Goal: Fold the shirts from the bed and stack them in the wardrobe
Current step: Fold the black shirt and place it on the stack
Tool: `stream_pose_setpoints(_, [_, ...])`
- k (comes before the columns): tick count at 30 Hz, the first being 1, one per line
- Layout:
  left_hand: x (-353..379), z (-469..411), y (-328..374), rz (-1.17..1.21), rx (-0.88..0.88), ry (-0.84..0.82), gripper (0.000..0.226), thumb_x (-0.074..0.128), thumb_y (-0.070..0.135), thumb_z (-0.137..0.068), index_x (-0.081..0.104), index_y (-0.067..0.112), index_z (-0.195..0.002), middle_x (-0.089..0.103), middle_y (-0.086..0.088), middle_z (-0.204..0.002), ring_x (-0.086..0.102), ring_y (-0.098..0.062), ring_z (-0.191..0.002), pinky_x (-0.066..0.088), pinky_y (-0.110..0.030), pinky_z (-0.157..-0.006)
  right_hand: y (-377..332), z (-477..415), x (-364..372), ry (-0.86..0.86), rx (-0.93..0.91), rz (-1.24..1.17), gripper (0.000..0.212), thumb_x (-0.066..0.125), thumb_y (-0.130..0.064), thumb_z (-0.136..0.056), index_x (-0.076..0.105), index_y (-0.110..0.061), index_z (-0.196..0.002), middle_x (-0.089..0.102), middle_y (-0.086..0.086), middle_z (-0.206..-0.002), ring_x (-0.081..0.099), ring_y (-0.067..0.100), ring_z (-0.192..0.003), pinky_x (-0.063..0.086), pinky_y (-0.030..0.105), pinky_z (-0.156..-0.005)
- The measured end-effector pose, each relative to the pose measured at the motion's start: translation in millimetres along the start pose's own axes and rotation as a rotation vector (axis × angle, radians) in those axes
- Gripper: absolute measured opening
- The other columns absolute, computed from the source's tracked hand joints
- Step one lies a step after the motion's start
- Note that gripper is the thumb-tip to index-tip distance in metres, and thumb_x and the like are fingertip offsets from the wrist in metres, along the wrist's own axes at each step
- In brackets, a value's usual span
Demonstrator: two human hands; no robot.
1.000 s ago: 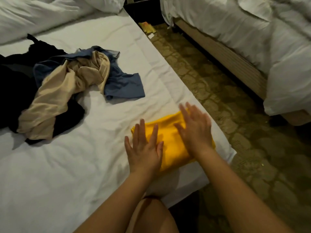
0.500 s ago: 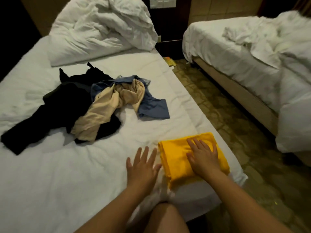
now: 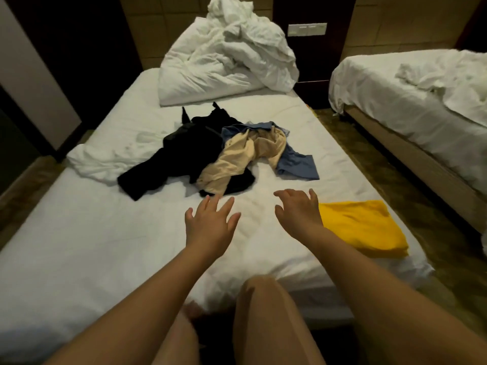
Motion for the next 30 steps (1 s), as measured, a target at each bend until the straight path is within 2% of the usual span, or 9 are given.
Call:
stream_pose_setpoints(10, [20,-67,-107,-0.047,-0.192,-0.056,0.053,0.021,0.053,-0.097,0.020,0.035,-0.147,0.018,0.001,-0.157,0.013,-0.019,-0.144,0.016,-0.049,-0.112,-79,-106,45,-0.089,-0.159,-0.014,0.038,0.038,-0.028,-0.096,0.046,-0.024,-0.133,0.050,-0.001,-0.136,0.042,0.024,-0.125,0.015,0.045,-0.110])
stream_pose_setpoints(15, [32,-126,-143,0.019,-0.252,-0.027,0.055,0.022,0.054,-0.096,0.019,0.034,-0.148,0.021,0.000,-0.156,0.018,-0.021,-0.143,0.021,-0.048,-0.110,-118,-198,63,0.010,-0.193,0.003,0.034,0.041,-0.030,-0.095,0.051,-0.021,-0.126,0.056,0.002,-0.127,0.047,0.026,-0.117,0.029,0.037,-0.097])
stream_pose_setpoints(17, [37,-148,-153,0.058,-0.247,0.009,0.057,0.022,0.056,-0.095,0.020,0.035,-0.147,0.023,0.000,-0.155,0.019,-0.021,-0.142,0.022,-0.048,-0.109,-133,-230,76,0.014,-0.163,-0.055,0.039,0.044,-0.033,-0.095,0.044,-0.021,-0.132,0.051,0.003,-0.131,0.046,0.027,-0.119,0.032,0.039,-0.096])
stream_pose_setpoints(19, [43,-165,-163,0.075,-0.252,0.032,0.056,0.026,0.054,-0.095,0.019,0.036,-0.147,0.023,0.001,-0.155,0.018,-0.020,-0.142,0.022,-0.047,-0.109,-141,-261,91,-0.030,-0.067,-0.164,0.058,0.050,-0.038,-0.093,0.027,-0.021,-0.143,0.036,0.007,-0.145,0.039,0.030,-0.128,0.035,0.041,-0.099])
stream_pose_setpoints(21, [49,-174,-173,0.074,-0.268,0.034,0.056,0.027,0.054,-0.096,0.018,0.036,-0.148,0.023,0.002,-0.155,0.018,-0.019,-0.143,0.022,-0.047,-0.109,-139,-287,103,-0.082,0.114,-0.393,0.076,0.055,-0.042,-0.090,0.010,-0.023,-0.149,0.020,0.009,-0.154,0.032,0.033,-0.134,0.037,0.045,-0.099])
stream_pose_setpoints(22, [52,-175,-178,0.065,-0.273,0.033,0.056,0.025,0.055,-0.095,0.018,0.036,-0.148,0.023,0.002,-0.155,0.018,-0.019,-0.143,0.022,-0.047,-0.110,-137,-297,107,-0.092,0.166,-0.513,0.077,0.055,-0.041,-0.091,0.010,-0.022,-0.149,0.025,0.009,-0.152,0.037,0.033,-0.131,0.041,0.045,-0.095])
stream_pose_setpoints(24, [55,-174,-186,0.058,-0.273,0.031,0.061,0.017,0.059,-0.091,0.018,0.035,-0.148,0.024,0.002,-0.155,0.019,-0.020,-0.143,0.023,-0.047,-0.110,-138,-305,107,-0.088,0.117,-0.619,0.055,0.050,-0.035,-0.095,0.029,-0.017,-0.143,0.049,0.011,-0.134,0.053,0.032,-0.113,0.048,0.043,-0.082])
stream_pose_setpoints(26, [52,-174,-191,0.061,-0.273,0.029,0.062,0.018,0.059,-0.092,0.018,0.034,-0.148,0.024,0.001,-0.155,0.020,-0.021,-0.142,0.024,-0.048,-0.110,-143,-304,93,-0.032,0.025,-0.606,0.032,0.044,-0.030,-0.099,0.046,-0.013,-0.126,0.061,0.011,-0.112,0.058,0.031,-0.095,0.048,0.042,-0.073])
stream_pose_setpoints(30, [14,-174,-185,0.073,-0.289,0.089,0.058,0.027,0.054,-0.095,0.016,0.034,-0.148,0.022,0.000,-0.155,0.019,-0.020,-0.142,0.025,-0.047,-0.110,-161,-300,12,0.204,-0.070,-0.722,0.028,0.041,-0.023,-0.099,0.052,-0.010,-0.121,0.063,0.015,-0.106,0.058,0.035,-0.095,0.040,0.036,-0.070])
Point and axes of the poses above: each hand's wrist, its own z-axis away from the middle knuckle, its own x-axis out of the palm, y = z × x, the point moved 4 cm from there along -z, towards the middle knuckle
